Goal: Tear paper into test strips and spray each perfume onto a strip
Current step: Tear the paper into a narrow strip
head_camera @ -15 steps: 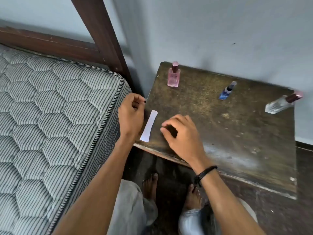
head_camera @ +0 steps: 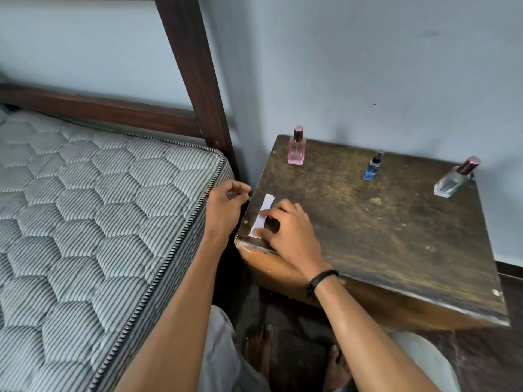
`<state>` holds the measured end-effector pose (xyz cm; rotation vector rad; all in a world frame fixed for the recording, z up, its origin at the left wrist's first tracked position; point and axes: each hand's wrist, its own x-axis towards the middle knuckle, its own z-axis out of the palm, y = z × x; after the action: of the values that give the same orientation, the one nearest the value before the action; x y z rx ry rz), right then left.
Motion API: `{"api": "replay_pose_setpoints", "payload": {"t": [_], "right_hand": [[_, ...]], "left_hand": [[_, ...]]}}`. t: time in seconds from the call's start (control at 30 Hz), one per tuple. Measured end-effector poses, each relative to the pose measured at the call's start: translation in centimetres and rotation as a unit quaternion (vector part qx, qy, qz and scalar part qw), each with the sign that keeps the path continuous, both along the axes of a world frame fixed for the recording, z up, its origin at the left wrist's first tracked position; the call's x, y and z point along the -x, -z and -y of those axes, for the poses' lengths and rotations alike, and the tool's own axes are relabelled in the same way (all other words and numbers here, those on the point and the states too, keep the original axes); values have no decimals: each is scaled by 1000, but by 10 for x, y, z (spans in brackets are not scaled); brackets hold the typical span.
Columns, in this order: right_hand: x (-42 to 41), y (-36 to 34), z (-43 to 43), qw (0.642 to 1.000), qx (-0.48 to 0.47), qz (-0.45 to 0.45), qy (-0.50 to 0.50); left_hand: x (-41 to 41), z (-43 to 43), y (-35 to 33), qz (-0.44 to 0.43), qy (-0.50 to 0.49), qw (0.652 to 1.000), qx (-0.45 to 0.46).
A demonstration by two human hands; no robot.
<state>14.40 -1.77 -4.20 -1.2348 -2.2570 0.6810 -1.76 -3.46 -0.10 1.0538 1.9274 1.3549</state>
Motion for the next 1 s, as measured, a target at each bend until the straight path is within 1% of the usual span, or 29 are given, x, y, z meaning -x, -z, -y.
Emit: {"api": "replay_pose_setpoints", "payload": {"t": [0.23,0.37,0.47,0.63,0.77,0.9,1.0], "right_hand": [[4,5,-9,998,11,-52,17],[2,5,-10,992,44,-114,41],[1,6,-11,980,61,-181,61],[-1,4,-14,955,91,-267,89],[-2,-4,-12,931,96,-337,103],[-3,-4,-12,913,129,-376,94],[-4,-4,-12,904,137,-394,93]], "left_hand": [[-4,18,-7,-55,47,996,46],[-3,24,-18,-71,76,992,70],[-1,26,-22,-77,116,988,72],[-3,15,-14,-140,189,967,99],[-3,4,-8,-140,214,962,94],[-2,-3,-7,-118,211,966,92],[-3,-7,-11,-109,205,970,76]]}}
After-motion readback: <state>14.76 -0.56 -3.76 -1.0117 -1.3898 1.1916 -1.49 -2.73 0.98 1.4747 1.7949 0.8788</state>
